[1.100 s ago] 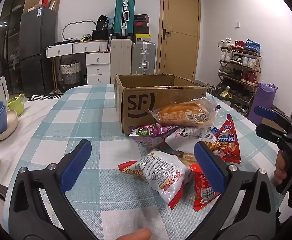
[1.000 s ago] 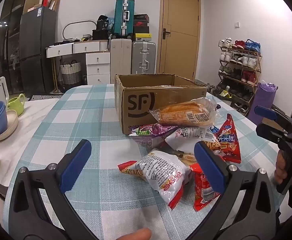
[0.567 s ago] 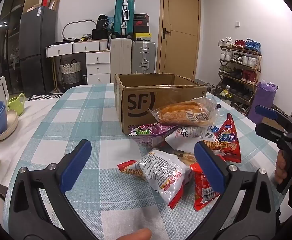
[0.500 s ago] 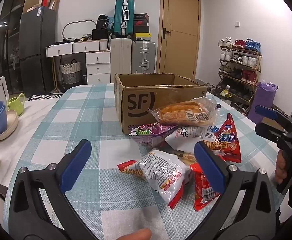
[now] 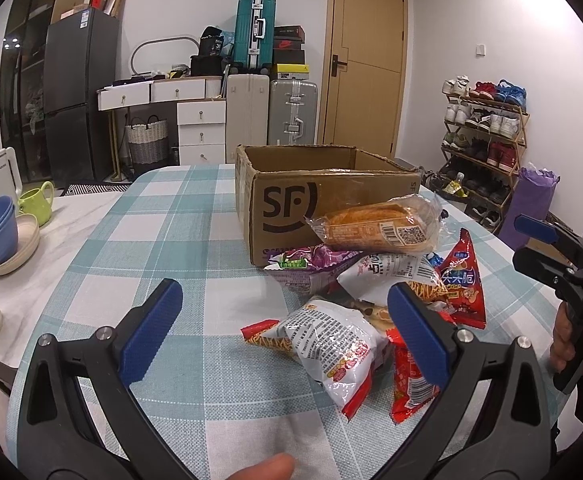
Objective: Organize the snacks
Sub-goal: 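Move both tools toward the snack pile in front of the box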
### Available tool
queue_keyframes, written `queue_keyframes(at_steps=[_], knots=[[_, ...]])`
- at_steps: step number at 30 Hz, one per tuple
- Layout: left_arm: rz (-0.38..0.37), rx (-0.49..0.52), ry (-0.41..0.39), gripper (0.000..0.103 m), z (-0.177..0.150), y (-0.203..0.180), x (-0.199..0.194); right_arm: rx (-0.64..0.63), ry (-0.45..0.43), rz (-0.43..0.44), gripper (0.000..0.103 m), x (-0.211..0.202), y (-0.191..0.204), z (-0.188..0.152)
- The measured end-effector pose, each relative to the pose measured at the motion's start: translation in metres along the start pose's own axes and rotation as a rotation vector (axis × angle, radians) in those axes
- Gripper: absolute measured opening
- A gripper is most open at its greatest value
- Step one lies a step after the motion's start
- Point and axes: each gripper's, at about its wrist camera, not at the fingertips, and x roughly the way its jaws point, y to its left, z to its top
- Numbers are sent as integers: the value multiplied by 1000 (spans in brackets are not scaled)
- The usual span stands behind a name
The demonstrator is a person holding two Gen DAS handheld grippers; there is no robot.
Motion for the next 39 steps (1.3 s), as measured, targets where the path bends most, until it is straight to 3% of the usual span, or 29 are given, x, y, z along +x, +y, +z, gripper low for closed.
queue_keyframes(at_steps=[39], knots=[[4,42,84,102,4,-6,19,-10,152,-71,103,31,3,-2]])
